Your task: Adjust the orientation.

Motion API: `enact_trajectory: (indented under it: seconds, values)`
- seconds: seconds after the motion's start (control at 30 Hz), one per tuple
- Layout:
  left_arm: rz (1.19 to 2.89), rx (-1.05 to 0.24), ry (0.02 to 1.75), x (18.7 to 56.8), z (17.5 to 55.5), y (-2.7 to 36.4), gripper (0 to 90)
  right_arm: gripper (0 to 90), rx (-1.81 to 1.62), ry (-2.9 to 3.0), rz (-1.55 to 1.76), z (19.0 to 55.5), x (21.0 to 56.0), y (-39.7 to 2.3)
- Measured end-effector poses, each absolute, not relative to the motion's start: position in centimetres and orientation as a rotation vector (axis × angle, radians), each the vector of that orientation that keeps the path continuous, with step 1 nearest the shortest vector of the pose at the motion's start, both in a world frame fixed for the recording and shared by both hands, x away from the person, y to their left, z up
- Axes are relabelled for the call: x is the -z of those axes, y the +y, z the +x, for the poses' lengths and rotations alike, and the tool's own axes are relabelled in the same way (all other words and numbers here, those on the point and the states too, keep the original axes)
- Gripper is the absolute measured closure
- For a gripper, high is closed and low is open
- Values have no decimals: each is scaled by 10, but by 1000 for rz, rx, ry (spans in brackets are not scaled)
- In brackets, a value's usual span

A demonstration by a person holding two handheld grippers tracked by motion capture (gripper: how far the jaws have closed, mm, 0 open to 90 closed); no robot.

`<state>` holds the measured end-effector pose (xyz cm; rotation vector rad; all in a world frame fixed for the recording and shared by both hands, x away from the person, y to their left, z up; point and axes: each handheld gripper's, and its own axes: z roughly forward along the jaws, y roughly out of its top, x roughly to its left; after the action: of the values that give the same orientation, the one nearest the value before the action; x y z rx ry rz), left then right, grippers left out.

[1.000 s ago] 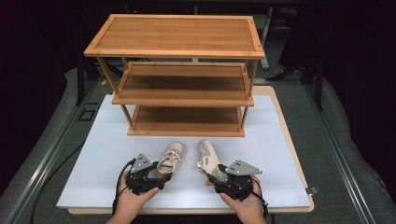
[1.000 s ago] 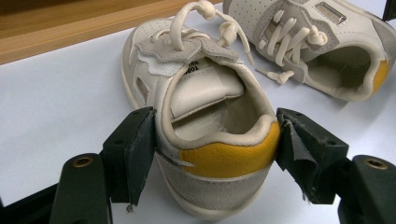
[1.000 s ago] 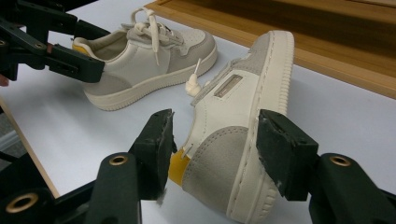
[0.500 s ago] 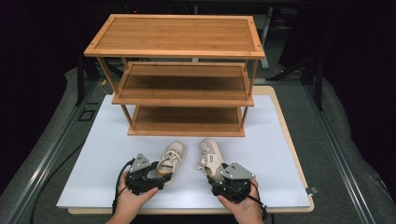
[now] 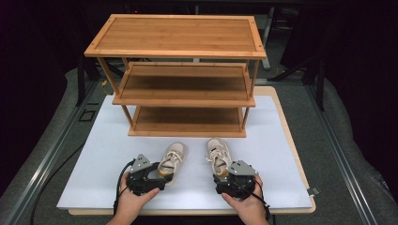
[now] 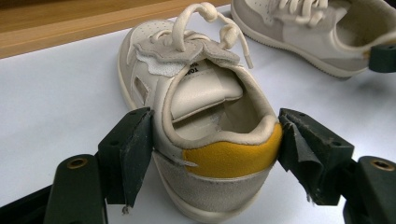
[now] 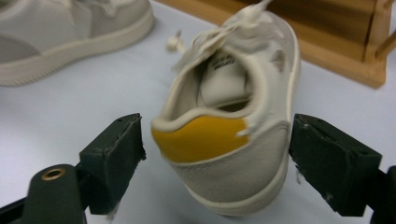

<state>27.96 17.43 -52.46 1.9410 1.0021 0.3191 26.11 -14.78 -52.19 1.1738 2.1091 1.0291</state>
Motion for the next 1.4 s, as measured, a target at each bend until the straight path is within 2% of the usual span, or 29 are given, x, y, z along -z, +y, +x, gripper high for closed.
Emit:
enact_trajectory:
  seconds: [0.07, 0.1, 0.2, 0.4, 0.77, 1.4]
  values:
    - [1935, -310, 1010, 526, 281, 174, 270, 177, -1077, 2157, 1246, 269, 531, -154]
    - [1931, -309, 1012, 527, 281, 174, 267, 207, -1017, 2136, 1304, 270, 532, -155]
    - [1930, -304, 1013, 527, 282, 174, 263, 218, -1116, 2144, 1330, 273, 535, -157]
    - [1925, -293, 1030, 526, 282, 172, 279, 259, -1054, 2112, 1362, 274, 533, -149]
    - [1919, -299, 1049, 526, 278, 164, 286, 269, -1099, 2228, 1213, 269, 533, -119]
    - [1918, -291, 1038, 526, 278, 151, 296, 271, -1100, 2225, 1206, 266, 533, -104]
